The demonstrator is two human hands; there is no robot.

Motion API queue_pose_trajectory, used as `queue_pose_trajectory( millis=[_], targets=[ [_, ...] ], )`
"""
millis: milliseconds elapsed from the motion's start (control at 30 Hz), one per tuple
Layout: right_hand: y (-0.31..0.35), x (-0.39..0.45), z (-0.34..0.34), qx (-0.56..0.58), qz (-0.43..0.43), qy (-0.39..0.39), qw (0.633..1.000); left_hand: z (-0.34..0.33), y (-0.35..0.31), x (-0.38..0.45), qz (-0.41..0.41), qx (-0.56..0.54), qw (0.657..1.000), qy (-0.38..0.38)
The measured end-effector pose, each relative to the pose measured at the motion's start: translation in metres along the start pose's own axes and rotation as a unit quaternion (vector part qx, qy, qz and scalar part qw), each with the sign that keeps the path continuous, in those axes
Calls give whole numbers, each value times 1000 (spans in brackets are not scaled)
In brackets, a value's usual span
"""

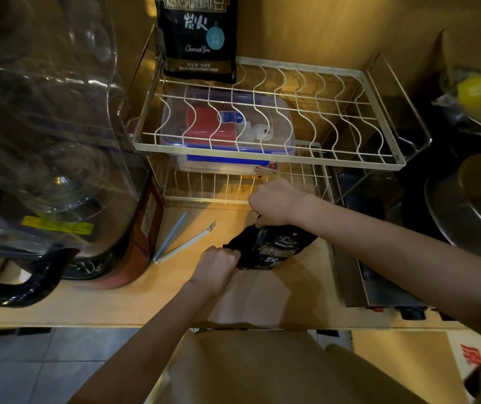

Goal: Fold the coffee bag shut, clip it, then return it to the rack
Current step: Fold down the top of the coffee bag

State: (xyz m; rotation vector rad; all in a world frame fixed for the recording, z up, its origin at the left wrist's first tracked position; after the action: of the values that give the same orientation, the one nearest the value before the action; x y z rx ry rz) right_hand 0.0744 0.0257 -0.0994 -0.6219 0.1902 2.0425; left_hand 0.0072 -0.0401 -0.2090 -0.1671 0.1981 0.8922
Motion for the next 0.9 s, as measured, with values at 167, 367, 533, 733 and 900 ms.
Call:
queue_pose_trajectory(
  millis=[167,367,533,733,900],
  targets=[
    [4,3,4,-5,15,2,1000,-2,5,-2,8,-75,997,-23],
    [-3,3,4,58,25,-19,998,5,15,-3,9,-144,989,-23],
    [-7,4,4,83,18,-8,996,43,26,4,71,-317,930,-174],
    [-7,-2,6,60,-5,-2,998,45,11,17,75,-428,887,-157],
    [-16,-8,9,98,-32,-10,995,32,14,15,87,-500,849,-151]
  ],
)
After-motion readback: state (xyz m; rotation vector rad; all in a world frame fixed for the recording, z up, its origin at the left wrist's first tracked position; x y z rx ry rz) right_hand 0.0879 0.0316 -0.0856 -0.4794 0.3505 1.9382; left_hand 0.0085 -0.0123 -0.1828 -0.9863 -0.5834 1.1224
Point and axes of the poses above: each hand's wrist, its own x-axis towards the middle knuckle, its own z-axis out of the back of the hand, y = z × x, the point moved 7 cm from there along x, towards the middle knuckle, and after that the axes turned 9 degrees about x, right-handed, at the moved point
